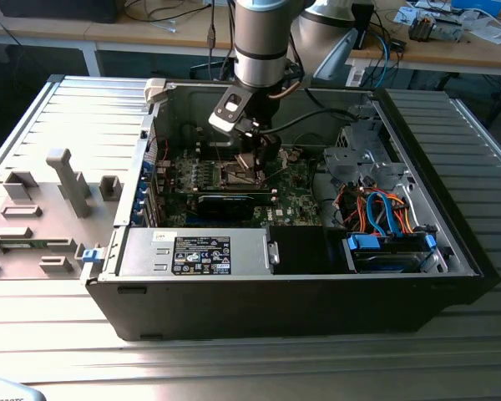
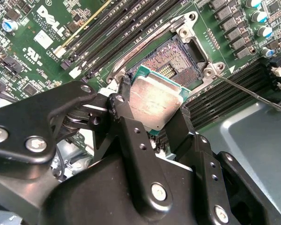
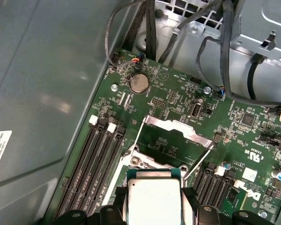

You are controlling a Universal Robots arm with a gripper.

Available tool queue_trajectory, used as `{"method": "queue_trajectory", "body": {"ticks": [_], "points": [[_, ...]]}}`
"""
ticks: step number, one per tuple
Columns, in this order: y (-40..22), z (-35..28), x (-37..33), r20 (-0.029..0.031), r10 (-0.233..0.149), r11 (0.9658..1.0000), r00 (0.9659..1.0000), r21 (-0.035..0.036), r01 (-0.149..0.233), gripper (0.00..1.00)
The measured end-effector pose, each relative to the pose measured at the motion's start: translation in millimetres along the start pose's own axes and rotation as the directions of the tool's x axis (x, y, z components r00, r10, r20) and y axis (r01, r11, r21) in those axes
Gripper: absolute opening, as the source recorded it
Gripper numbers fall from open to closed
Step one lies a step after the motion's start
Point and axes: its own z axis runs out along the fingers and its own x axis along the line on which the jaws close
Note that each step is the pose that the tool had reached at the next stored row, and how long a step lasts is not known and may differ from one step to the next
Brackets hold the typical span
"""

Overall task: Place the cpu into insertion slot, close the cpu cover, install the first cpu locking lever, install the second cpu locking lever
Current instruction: 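Place the cpu into insertion slot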

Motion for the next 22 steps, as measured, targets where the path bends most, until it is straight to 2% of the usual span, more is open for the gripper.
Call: {"method": "queue_trajectory", "body": {"ticks": [12, 22], "points": [[0.0, 0.6, 0.0, 0.0015, 0.054, 0.9986, 0.9986, -0.0009, -0.054, 0.54], [0.1, 1.2, 0.3, 0.0028, 0.102, 0.9948, 0.9948, -0.0018, -0.102, 0.54]]}}
